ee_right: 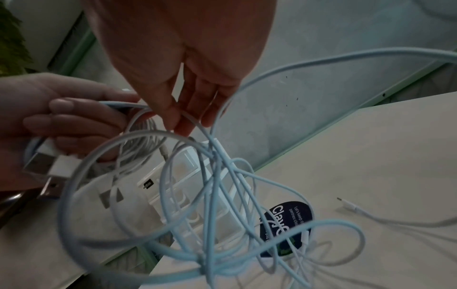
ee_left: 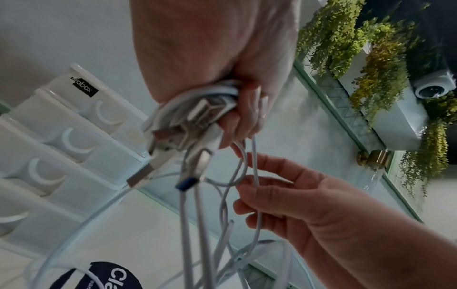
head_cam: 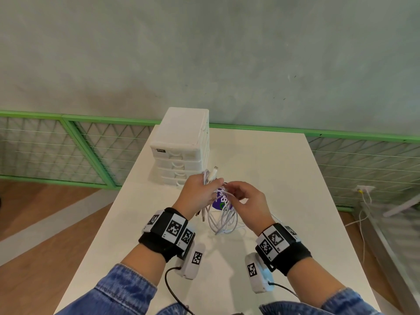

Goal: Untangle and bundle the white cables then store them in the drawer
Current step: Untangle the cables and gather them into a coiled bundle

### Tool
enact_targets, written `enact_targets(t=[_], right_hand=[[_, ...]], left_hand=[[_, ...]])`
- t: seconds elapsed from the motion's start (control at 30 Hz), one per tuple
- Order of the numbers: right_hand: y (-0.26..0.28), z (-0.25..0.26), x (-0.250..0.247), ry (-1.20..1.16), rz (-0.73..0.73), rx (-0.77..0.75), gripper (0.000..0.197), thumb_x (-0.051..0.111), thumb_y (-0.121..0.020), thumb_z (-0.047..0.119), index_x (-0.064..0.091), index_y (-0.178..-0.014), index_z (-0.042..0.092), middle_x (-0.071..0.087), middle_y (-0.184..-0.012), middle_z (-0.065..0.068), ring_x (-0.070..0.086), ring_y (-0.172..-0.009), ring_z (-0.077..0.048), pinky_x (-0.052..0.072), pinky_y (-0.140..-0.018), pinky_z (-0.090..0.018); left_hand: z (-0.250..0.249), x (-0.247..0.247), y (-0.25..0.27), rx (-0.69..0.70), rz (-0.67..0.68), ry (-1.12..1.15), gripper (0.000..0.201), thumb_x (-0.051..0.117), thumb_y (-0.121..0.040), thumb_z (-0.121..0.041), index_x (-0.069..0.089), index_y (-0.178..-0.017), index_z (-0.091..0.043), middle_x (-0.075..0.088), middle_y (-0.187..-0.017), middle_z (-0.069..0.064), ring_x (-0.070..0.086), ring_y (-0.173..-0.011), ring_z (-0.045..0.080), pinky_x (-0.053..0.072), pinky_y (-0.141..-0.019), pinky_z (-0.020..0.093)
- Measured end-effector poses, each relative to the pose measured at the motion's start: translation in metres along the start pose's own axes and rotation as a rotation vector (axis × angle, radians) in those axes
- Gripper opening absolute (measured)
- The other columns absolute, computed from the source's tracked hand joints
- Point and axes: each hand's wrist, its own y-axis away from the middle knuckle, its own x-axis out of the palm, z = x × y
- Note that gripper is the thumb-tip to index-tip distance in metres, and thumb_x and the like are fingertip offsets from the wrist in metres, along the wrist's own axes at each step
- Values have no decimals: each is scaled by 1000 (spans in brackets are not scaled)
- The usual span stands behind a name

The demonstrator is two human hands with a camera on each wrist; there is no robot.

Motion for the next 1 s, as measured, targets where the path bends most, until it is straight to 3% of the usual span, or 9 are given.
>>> enact_targets(t=[0.2,0.33,0.4,0.57,0.67,0.77,0.87,0.93,1.0], right_hand=[[-6,-11,-5,202,124,-86,23,57,-81,-2,72,-89,14,54,-81,11,52,-71,-1,38,-66,-10],[-7,-13,-5,371,125,-142,19,50,-78,13,68,-82,17,54,-86,2,54,-78,-16,44,-75,-35],[-10,-15,-8,405,93,-147,17,52,-77,13,68,-83,15,56,-89,-2,55,-83,-21,45,-78,-39],[-10,-13,-14,347,-14,-161,21,67,-81,13,64,-101,17,55,-103,0,48,-100,-13,30,-86,-3],[-6,-4,-13,274,-84,-295,8,64,-84,21,65,-92,21,58,-93,7,52,-91,-7,37,-84,-10],[1,8,-9,151,144,-192,6,62,-86,27,66,-87,23,64,-80,12,57,-76,-4,45,-74,-18],[5,-3,-4,347,367,-152,17,58,-89,36,71,-89,24,71,-86,10,59,-80,-4,42,-77,-19],[5,-23,-6,528,465,-120,24,54,-90,38,73,-89,24,73,-91,9,61,-84,-4,34,-98,-22],[7,-44,-15,686,533,37,26,51,-90,40,71,-96,25,72,-100,10,61,-98,-5,13,-115,-27]], left_hand=[[5,-6,-7,39,20,-303,28,63,-85,-19,49,-64,-9,38,-46,-2,35,-38,12,29,-44,21],[1,-7,-7,20,143,-466,34,67,-82,-26,46,-59,-14,42,-39,-8,38,-36,9,29,-41,19],[1,-7,-4,-15,231,-443,33,74,-78,-29,50,-58,-20,43,-38,-11,37,-37,8,29,-40,19],[2,-8,-4,22,148,-517,31,72,-80,-30,53,-63,-13,47,-43,-9,39,-34,3,31,-42,18],[4,-8,-9,43,3,-400,31,66,-85,-28,57,-69,-4,46,-48,-1,39,-34,5,32,-47,22],[3,-7,-11,23,-32,-283,26,65,-86,-24,53,-70,-8,44,-46,-1,37,-34,8,31,-46,22],[0,-7,-12,32,-31,-241,27,65,-87,-26,56,-70,-6,42,-42,-5,36,-34,8,30,-45,21],[-3,-12,-15,41,-70,-201,30,65,-87,-26,57,-64,-8,42,-42,-5,35,-36,10,30,-45,21],[-9,-20,-16,42,-130,-106,29,64,-88,-24,58,-64,-9,39,-39,-6,33,-35,10,28,-41,20]])
